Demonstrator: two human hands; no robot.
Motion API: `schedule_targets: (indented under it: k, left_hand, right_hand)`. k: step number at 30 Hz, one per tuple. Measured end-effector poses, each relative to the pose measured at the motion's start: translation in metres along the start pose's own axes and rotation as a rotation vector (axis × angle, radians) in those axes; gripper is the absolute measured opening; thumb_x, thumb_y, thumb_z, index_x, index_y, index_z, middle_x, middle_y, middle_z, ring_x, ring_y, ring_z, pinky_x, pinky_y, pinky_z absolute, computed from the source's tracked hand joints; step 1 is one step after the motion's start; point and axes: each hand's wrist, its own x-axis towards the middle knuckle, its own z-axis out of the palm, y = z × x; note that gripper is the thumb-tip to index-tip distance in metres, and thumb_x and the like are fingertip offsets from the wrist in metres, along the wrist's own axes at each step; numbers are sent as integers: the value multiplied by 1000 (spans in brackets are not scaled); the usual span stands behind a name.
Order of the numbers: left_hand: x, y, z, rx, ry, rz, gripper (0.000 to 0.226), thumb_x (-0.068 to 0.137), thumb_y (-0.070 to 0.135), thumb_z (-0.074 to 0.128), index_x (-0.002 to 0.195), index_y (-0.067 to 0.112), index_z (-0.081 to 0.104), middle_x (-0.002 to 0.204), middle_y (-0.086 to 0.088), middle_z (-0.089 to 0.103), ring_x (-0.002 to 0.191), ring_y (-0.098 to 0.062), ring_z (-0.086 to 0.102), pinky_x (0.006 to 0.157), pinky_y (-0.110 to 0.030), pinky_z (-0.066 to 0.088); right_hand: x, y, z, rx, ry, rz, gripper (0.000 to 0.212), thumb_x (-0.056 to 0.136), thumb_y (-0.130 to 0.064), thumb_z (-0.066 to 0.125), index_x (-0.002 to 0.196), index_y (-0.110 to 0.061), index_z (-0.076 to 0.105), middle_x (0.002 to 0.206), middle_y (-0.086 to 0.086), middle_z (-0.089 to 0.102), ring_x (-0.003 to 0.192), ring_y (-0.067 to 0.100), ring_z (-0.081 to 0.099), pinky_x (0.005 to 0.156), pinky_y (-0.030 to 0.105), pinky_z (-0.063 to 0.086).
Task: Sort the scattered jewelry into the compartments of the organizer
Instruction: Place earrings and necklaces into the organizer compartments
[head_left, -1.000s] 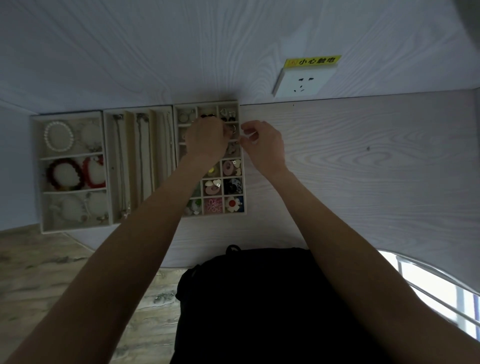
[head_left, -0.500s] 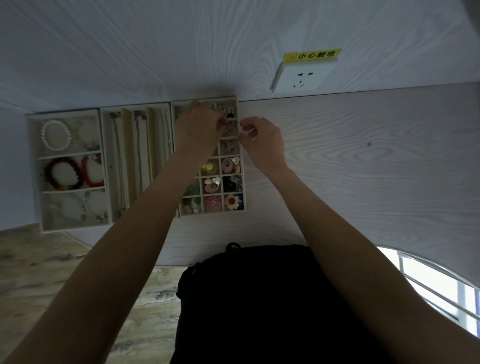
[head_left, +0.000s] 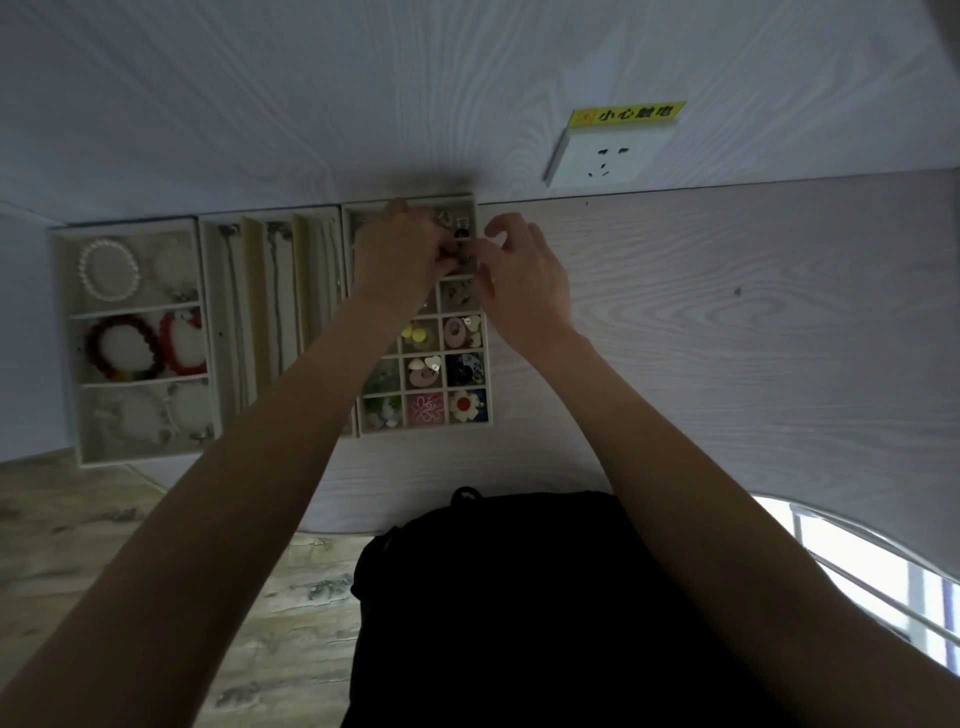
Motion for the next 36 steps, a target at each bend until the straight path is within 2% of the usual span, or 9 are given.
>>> schedule_targets:
  k: [4, 10, 14, 17, 23, 27, 30, 36]
  left_hand:
    - [-5, 3, 4, -12, 13, 0, 29, 88, 44, 57, 105, 27, 71, 98, 0, 65, 97, -24, 52, 65, -32, 35]
    - [-8, -5, -4, -100, -19, -26, 24, 91, 37, 57, 108, 27, 70, 95, -4, 65, 100, -25, 53, 72, -34, 39]
    - [-3, -1, -6, -71, -55, -51, 23, 91, 36, 55, 103, 26, 72, 94, -6, 66, 102, -25, 52, 67, -32, 35]
    - [-2, 1, -4, -74, -54, -48, 27, 90, 41, 56, 99, 22, 73, 91, -5, 65, 98, -25, 54, 65, -32, 38]
    - [-14, 3, 0, -180, 14, -99, 26, 90, 41, 56, 108, 27, 70, 103, -3, 64, 102, -26, 53, 76, -36, 41]
    - [-13, 0, 2, -193, 30, -125, 26, 88, 42, 60, 105, 26, 72, 100, -1, 65, 97, -24, 53, 72, -33, 40]
    - [-12, -1, 1, -173, 25, -116, 27, 87, 42, 60, 103, 24, 72, 98, -1, 65, 96, -24, 53, 69, -31, 37]
    - [-11, -2, 4, -175, 16, -123, 29, 88, 43, 59, 111, 28, 69, 102, 0, 65, 101, -23, 52, 74, -32, 38]
  right_hand:
    - [3, 0, 0, -126, -75, -43, 20, 84, -15, 56, 97, -11, 71, 115, 16, 56, 95, 33, 54, 66, 37, 46]
    - [5, 6, -1, -133, -54, -105, 12, 80, -10, 62, 87, -11, 72, 107, 17, 59, 88, 33, 57, 60, 34, 45]
    - [5, 6, -2, -130, -89, -117, 17, 83, -11, 58, 93, -11, 72, 110, 17, 58, 91, 33, 56, 62, 34, 44]
    - [6, 5, -4, -110, -96, -127, 19, 83, -10, 57, 95, -10, 71, 111, 16, 59, 91, 33, 56, 62, 34, 44]
    - [7, 7, -1, -97, -132, -78, 25, 88, -11, 52, 108, -10, 66, 118, 14, 55, 96, 29, 53, 64, 33, 43]
    - [7, 5, 1, -116, -112, -76, 22, 85, -10, 55, 104, -7, 66, 113, 14, 58, 89, 30, 56, 60, 33, 43]
    - [8, 4, 0, -105, -141, -64, 23, 86, -10, 53, 107, -6, 64, 116, 15, 56, 94, 30, 54, 62, 34, 43]
    - [14, 5, -3, -24, -195, -18, 25, 88, -9, 49, 107, -10, 64, 116, 11, 53, 102, 26, 50, 69, 36, 48]
